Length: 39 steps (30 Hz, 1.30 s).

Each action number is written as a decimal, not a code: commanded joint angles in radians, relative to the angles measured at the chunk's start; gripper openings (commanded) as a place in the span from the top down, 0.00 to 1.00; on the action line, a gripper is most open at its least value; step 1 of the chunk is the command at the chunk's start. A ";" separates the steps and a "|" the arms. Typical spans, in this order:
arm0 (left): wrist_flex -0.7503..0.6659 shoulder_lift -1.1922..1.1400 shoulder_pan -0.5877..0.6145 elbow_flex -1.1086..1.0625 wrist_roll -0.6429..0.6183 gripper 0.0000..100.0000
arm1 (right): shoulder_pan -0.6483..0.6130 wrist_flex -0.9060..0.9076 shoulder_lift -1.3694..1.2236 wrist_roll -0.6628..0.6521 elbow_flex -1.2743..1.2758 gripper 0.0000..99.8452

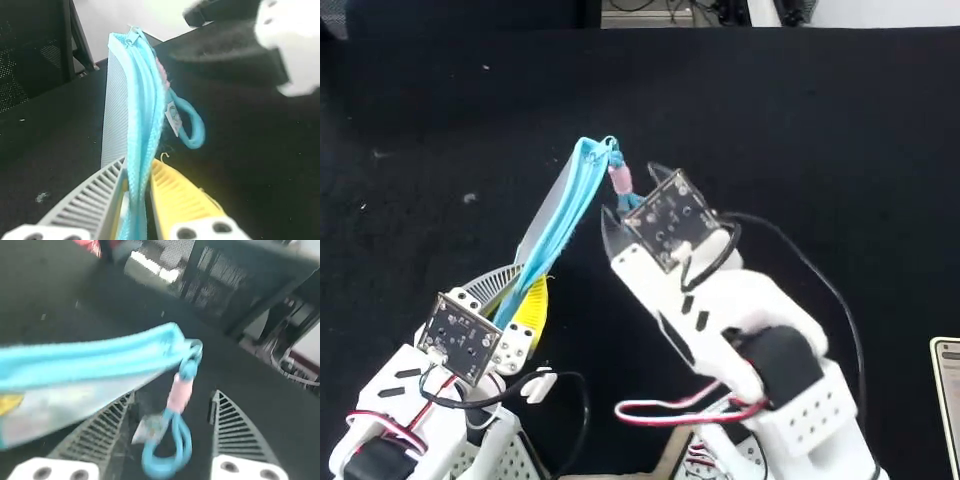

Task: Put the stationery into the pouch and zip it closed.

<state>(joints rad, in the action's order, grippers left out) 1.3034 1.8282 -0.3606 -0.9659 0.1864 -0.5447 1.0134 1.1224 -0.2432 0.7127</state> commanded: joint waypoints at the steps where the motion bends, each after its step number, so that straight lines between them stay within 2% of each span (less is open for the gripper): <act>1: 0.002 -0.005 0.005 0.061 0.008 0.97 | 0.098 0.023 0.064 0.020 -0.012 0.80; 3: 0.009 -0.005 0.028 0.102 0.011 0.97 | 0.198 -0.015 0.099 0.051 0.050 0.86; 6: 0.002 -0.005 0.143 0.170 0.012 0.97 | 0.333 -0.106 0.151 0.123 0.203 1.00; 8: -0.044 -0.005 0.259 0.185 0.012 0.97 | 0.381 -0.166 0.179 0.178 0.334 0.96; 12: -0.192 -0.006 0.503 0.185 0.012 0.97 | 0.391 -0.330 0.213 0.238 0.587 0.99; 15: -0.304 -0.035 0.585 0.183 0.012 0.97 | 0.391 -0.480 0.231 0.269 0.713 0.99; 18: -0.402 -0.149 0.585 0.194 0.012 0.97 | 0.393 -0.562 0.245 0.270 0.774 0.99; 24: -0.629 -0.516 0.573 0.234 0.011 0.97 | 0.394 -0.569 0.254 0.267 0.806 0.99; 30: -0.647 -0.879 0.452 0.361 0.041 0.97 | 0.393 -0.572 0.254 0.267 0.817 0.99; 34: -0.654 -1.065 0.429 0.383 0.137 0.97 | 0.393 -0.572 0.254 0.267 0.816 0.99; 39: -0.652 -1.197 0.423 0.427 0.164 0.97 | 0.390 -0.572 0.254 0.267 0.816 0.99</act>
<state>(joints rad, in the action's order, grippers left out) 0.6544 0.7142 0.0690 -0.5992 0.3307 -0.1672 0.4672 1.3541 0.0192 1.5351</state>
